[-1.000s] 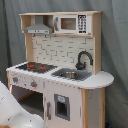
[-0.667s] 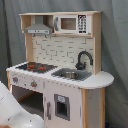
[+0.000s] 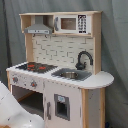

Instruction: Play with the kitchen

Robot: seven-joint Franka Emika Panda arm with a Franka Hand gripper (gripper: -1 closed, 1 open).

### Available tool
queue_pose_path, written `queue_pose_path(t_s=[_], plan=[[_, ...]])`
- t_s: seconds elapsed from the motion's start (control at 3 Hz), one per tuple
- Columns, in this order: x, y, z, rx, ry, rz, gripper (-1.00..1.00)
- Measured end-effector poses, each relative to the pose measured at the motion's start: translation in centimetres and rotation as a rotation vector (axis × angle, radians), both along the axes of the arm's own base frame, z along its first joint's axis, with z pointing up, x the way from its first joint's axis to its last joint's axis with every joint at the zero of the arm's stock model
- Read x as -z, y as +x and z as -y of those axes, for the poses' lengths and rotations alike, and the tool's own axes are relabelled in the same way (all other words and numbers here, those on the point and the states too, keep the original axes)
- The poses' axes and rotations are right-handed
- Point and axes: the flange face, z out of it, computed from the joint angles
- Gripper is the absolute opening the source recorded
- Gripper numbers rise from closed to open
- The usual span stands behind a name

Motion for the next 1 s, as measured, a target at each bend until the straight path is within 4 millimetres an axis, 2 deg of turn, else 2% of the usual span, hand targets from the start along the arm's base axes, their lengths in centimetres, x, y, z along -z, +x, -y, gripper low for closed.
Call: queue_pose_path(t_s=[0.33, 1.0], plan=[[-1.5, 1.4, 0.2, 0.019, -0.070, -0.028, 1.00], [-5.7, 3.9, 1.1, 0.054, -0.178, -0.124, 1.00]])
